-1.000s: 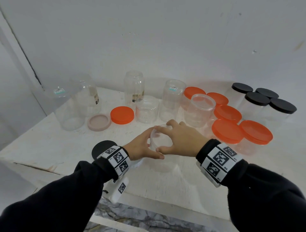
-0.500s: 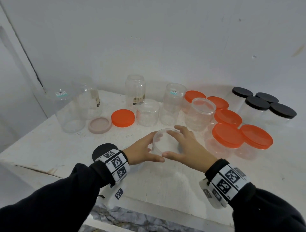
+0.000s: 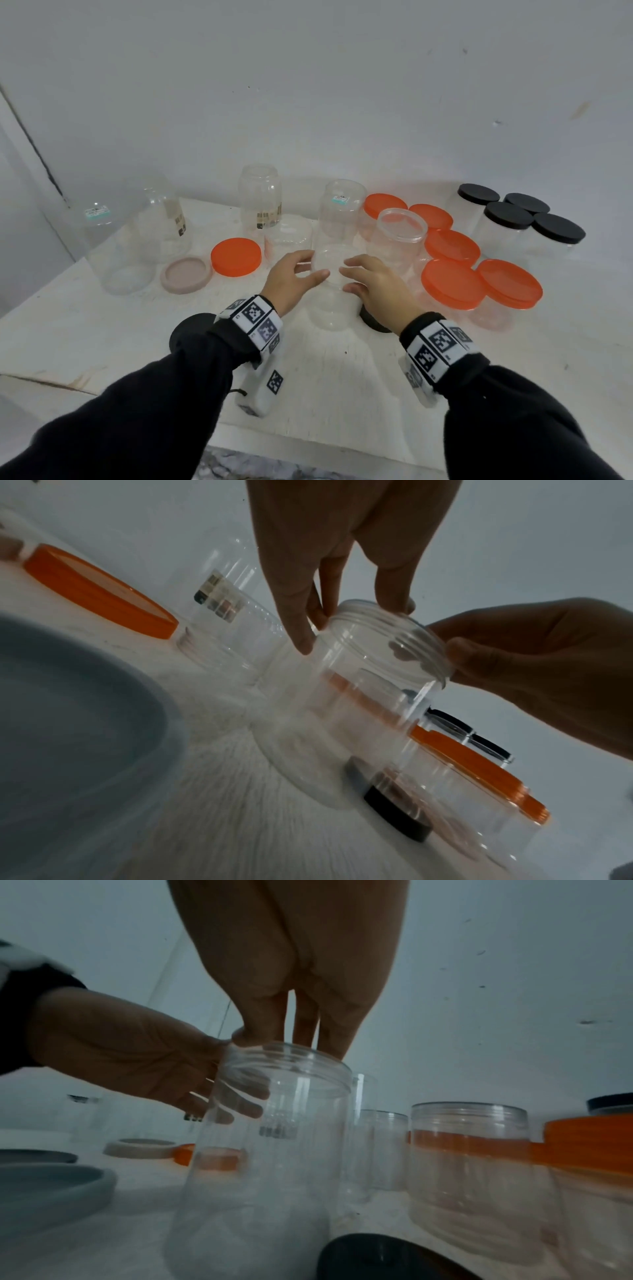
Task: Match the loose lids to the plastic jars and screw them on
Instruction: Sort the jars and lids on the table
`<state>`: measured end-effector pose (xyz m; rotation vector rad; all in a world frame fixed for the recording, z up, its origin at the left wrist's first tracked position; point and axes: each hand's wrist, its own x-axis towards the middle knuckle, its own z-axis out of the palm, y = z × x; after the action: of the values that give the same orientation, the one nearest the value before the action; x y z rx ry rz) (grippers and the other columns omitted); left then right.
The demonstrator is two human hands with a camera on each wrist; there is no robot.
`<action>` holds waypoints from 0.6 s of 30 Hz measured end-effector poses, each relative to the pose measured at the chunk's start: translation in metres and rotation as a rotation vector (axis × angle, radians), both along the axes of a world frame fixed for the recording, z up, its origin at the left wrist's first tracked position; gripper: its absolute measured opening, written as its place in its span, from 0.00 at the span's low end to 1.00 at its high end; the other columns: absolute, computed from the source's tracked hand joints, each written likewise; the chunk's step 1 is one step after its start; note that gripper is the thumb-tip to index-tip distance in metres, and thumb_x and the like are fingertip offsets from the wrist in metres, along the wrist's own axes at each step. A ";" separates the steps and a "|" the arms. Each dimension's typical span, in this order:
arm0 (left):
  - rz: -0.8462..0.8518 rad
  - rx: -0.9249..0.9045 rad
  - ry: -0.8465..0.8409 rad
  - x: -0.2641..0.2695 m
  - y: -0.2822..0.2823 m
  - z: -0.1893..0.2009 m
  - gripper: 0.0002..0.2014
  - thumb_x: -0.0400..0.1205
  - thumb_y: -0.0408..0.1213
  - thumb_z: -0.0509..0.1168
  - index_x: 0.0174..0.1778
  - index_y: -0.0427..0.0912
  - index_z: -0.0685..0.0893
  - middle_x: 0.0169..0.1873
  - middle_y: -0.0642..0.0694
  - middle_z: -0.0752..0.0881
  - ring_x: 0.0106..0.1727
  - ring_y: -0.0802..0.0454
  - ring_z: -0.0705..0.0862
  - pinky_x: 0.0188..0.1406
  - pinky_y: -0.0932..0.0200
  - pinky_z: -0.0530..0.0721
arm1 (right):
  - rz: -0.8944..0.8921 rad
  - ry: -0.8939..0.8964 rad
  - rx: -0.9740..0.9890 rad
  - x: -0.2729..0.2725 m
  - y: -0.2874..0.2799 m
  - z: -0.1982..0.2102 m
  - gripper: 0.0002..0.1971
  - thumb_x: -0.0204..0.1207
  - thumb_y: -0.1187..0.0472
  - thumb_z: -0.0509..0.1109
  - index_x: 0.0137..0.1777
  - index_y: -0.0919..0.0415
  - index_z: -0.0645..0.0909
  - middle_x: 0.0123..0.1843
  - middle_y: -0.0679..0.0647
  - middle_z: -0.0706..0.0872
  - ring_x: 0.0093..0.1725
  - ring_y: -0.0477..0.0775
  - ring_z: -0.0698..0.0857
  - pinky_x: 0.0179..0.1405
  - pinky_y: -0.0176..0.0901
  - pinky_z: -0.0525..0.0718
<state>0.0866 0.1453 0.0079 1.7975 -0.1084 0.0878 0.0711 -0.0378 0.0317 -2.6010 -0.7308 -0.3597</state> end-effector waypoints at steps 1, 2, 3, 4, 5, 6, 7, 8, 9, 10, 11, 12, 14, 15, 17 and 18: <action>0.009 -0.014 -0.004 0.005 -0.003 -0.001 0.26 0.74 0.43 0.73 0.67 0.40 0.78 0.64 0.45 0.81 0.63 0.52 0.81 0.63 0.50 0.81 | -0.011 -0.001 0.007 0.005 -0.001 0.000 0.14 0.74 0.67 0.72 0.60 0.68 0.84 0.62 0.63 0.83 0.64 0.65 0.79 0.61 0.55 0.78; 0.017 -0.023 -0.013 0.010 -0.007 -0.002 0.26 0.74 0.43 0.73 0.67 0.40 0.78 0.64 0.45 0.81 0.63 0.51 0.81 0.64 0.49 0.80 | -0.016 -0.004 0.014 0.010 -0.002 -0.001 0.14 0.75 0.67 0.71 0.60 0.69 0.84 0.63 0.64 0.83 0.65 0.65 0.79 0.62 0.55 0.78; 0.028 -0.028 -0.021 0.014 -0.010 -0.003 0.25 0.75 0.43 0.72 0.68 0.40 0.78 0.65 0.44 0.81 0.63 0.51 0.80 0.65 0.49 0.80 | -0.021 0.002 0.017 0.015 -0.004 -0.001 0.14 0.75 0.67 0.70 0.61 0.69 0.83 0.64 0.64 0.82 0.65 0.65 0.79 0.64 0.54 0.76; 0.041 -0.030 -0.032 0.018 -0.015 -0.003 0.25 0.76 0.42 0.71 0.68 0.40 0.77 0.65 0.44 0.80 0.64 0.50 0.80 0.65 0.50 0.79 | -0.032 0.015 0.013 0.019 -0.005 0.000 0.15 0.76 0.67 0.69 0.62 0.69 0.83 0.65 0.64 0.82 0.67 0.64 0.78 0.66 0.52 0.74; 0.054 -0.031 -0.040 0.021 -0.019 -0.004 0.25 0.77 0.42 0.71 0.69 0.39 0.77 0.66 0.44 0.80 0.65 0.50 0.79 0.66 0.51 0.78 | -0.046 0.030 0.006 0.024 -0.006 0.000 0.15 0.78 0.67 0.68 0.64 0.69 0.82 0.67 0.64 0.80 0.69 0.63 0.77 0.68 0.50 0.72; 0.066 -0.034 -0.047 0.025 -0.023 -0.004 0.25 0.77 0.41 0.70 0.69 0.39 0.76 0.66 0.43 0.79 0.65 0.49 0.79 0.67 0.51 0.77 | -0.057 0.043 0.004 0.028 -0.008 0.001 0.16 0.79 0.67 0.67 0.65 0.69 0.81 0.69 0.63 0.79 0.71 0.62 0.76 0.69 0.48 0.71; 0.080 -0.037 -0.048 0.028 -0.028 -0.004 0.26 0.77 0.41 0.70 0.70 0.38 0.75 0.66 0.43 0.79 0.66 0.49 0.79 0.67 0.51 0.77 | -0.065 0.052 0.004 0.032 -0.010 0.002 0.16 0.79 0.67 0.66 0.66 0.68 0.80 0.70 0.62 0.78 0.72 0.61 0.75 0.70 0.48 0.70; 0.090 -0.037 -0.050 0.031 -0.032 -0.004 0.26 0.77 0.42 0.70 0.71 0.38 0.75 0.66 0.42 0.78 0.66 0.48 0.78 0.67 0.50 0.77 | -0.074 0.065 0.000 0.036 -0.012 0.002 0.16 0.80 0.67 0.65 0.67 0.68 0.79 0.72 0.62 0.77 0.73 0.60 0.74 0.71 0.47 0.69; 0.097 -0.032 -0.049 0.034 -0.036 -0.004 0.26 0.78 0.42 0.70 0.71 0.38 0.75 0.66 0.42 0.78 0.67 0.48 0.78 0.68 0.50 0.76 | -0.084 0.078 -0.008 0.040 -0.014 0.003 0.17 0.80 0.67 0.64 0.68 0.68 0.78 0.73 0.61 0.76 0.74 0.59 0.73 0.71 0.45 0.68; 0.100 -0.027 -0.052 0.037 -0.040 -0.004 0.26 0.78 0.42 0.69 0.71 0.39 0.75 0.66 0.42 0.78 0.66 0.48 0.78 0.68 0.50 0.76 | -0.094 0.090 -0.017 0.042 -0.016 0.004 0.17 0.81 0.67 0.64 0.69 0.67 0.78 0.73 0.61 0.75 0.74 0.59 0.73 0.71 0.44 0.68; 0.102 -0.019 -0.054 0.039 -0.044 -0.004 0.25 0.78 0.42 0.69 0.71 0.39 0.75 0.66 0.42 0.78 0.66 0.48 0.78 0.68 0.52 0.76 | -0.103 0.099 -0.023 0.044 -0.018 0.004 0.17 0.81 0.66 0.63 0.69 0.67 0.77 0.74 0.60 0.75 0.75 0.58 0.72 0.71 0.44 0.67; 0.101 -0.013 -0.057 0.042 -0.047 -0.004 0.25 0.78 0.42 0.69 0.71 0.38 0.75 0.65 0.42 0.78 0.66 0.48 0.78 0.67 0.53 0.76 | -0.115 0.103 -0.024 0.046 -0.021 0.005 0.17 0.81 0.66 0.63 0.69 0.67 0.77 0.74 0.60 0.75 0.75 0.58 0.72 0.71 0.45 0.68; 0.092 0.002 -0.059 0.046 -0.053 -0.003 0.26 0.79 0.42 0.69 0.71 0.38 0.75 0.66 0.42 0.78 0.66 0.48 0.78 0.66 0.55 0.75 | -0.127 0.105 -0.018 0.048 -0.026 0.006 0.17 0.81 0.66 0.64 0.68 0.67 0.78 0.73 0.61 0.75 0.74 0.58 0.73 0.72 0.45 0.67; 0.086 0.007 -0.060 0.047 -0.056 -0.003 0.26 0.79 0.42 0.68 0.72 0.38 0.75 0.65 0.42 0.78 0.66 0.48 0.78 0.66 0.56 0.75 | -0.129 0.107 -0.021 0.049 -0.029 0.007 0.17 0.81 0.67 0.64 0.68 0.67 0.78 0.73 0.61 0.76 0.74 0.59 0.73 0.71 0.44 0.67; 0.073 0.013 -0.063 0.050 -0.061 -0.003 0.25 0.79 0.42 0.68 0.71 0.38 0.75 0.65 0.42 0.79 0.66 0.48 0.78 0.66 0.56 0.75 | -0.136 0.114 -0.035 0.049 -0.034 0.010 0.16 0.80 0.67 0.65 0.67 0.68 0.79 0.71 0.61 0.77 0.73 0.59 0.74 0.71 0.46 0.68; 0.064 0.013 -0.066 0.051 -0.063 -0.003 0.25 0.79 0.42 0.68 0.71 0.38 0.76 0.65 0.42 0.79 0.65 0.48 0.78 0.66 0.55 0.76 | -0.139 0.115 -0.037 0.049 -0.037 0.011 0.16 0.80 0.67 0.65 0.67 0.68 0.79 0.71 0.62 0.78 0.72 0.60 0.74 0.71 0.46 0.68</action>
<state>0.1375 0.0822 0.0052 1.8120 -0.0986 0.1926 0.1201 -0.0752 0.0425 -2.6894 -0.5241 -0.2368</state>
